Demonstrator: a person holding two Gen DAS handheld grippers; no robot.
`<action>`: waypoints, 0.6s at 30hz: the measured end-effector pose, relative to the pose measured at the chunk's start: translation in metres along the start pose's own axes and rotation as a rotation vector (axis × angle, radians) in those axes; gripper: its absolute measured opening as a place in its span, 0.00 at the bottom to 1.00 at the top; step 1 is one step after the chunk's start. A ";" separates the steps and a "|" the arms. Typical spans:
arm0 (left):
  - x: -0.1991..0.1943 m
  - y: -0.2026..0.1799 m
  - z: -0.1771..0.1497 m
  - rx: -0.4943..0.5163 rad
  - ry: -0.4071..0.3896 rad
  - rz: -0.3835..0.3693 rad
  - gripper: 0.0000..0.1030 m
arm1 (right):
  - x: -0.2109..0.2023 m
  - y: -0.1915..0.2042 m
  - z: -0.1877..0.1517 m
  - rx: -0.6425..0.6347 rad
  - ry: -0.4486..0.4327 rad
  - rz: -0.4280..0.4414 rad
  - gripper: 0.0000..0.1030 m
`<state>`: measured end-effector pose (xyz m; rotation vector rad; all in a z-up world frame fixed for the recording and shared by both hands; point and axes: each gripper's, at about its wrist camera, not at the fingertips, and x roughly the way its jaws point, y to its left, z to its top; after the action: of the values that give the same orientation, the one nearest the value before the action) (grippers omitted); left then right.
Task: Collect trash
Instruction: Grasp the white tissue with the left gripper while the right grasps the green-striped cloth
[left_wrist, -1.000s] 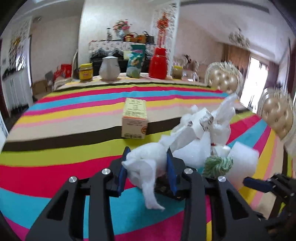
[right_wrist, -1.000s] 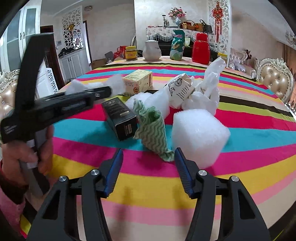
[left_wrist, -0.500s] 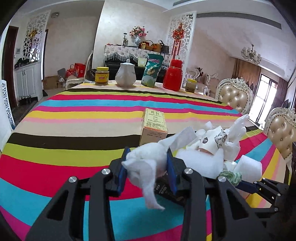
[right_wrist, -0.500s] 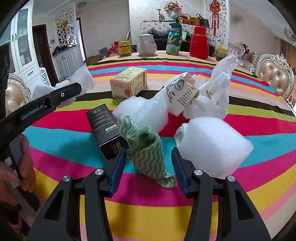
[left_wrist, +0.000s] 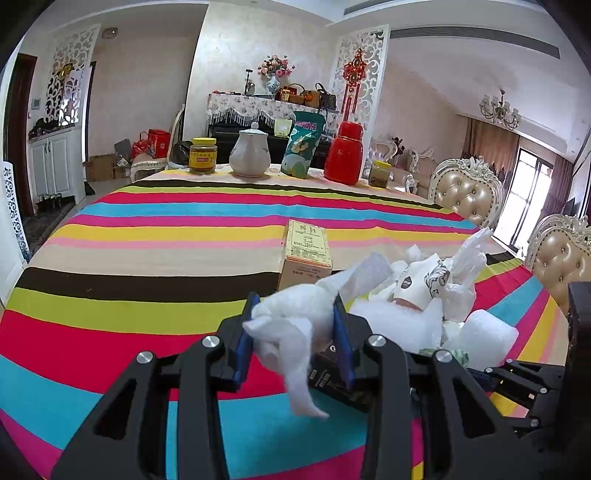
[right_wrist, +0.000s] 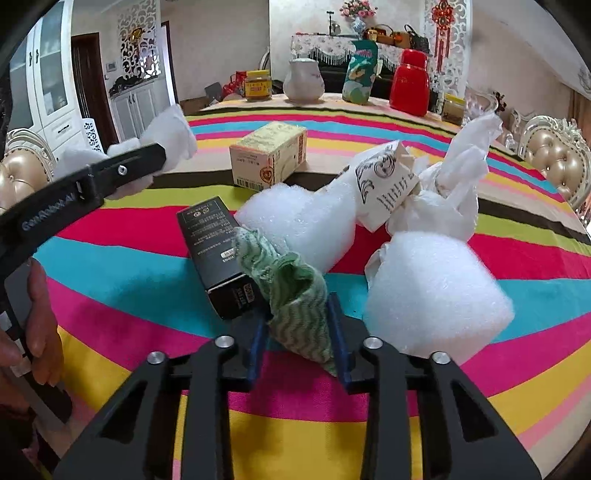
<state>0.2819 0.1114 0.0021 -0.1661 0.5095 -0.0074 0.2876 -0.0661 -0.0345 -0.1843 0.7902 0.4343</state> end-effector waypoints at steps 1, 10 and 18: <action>0.000 0.000 -0.001 0.001 0.001 0.000 0.36 | -0.004 0.002 -0.001 -0.008 -0.019 0.002 0.27; 0.003 0.008 0.000 -0.031 0.006 0.020 0.36 | -0.038 0.001 -0.012 0.002 -0.153 -0.050 0.26; 0.004 0.007 0.000 -0.020 -0.007 0.001 0.36 | -0.081 -0.016 -0.031 0.063 -0.214 -0.057 0.26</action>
<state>0.2848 0.1180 -0.0007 -0.1855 0.5028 -0.0006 0.2245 -0.1155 0.0029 -0.0992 0.5866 0.3673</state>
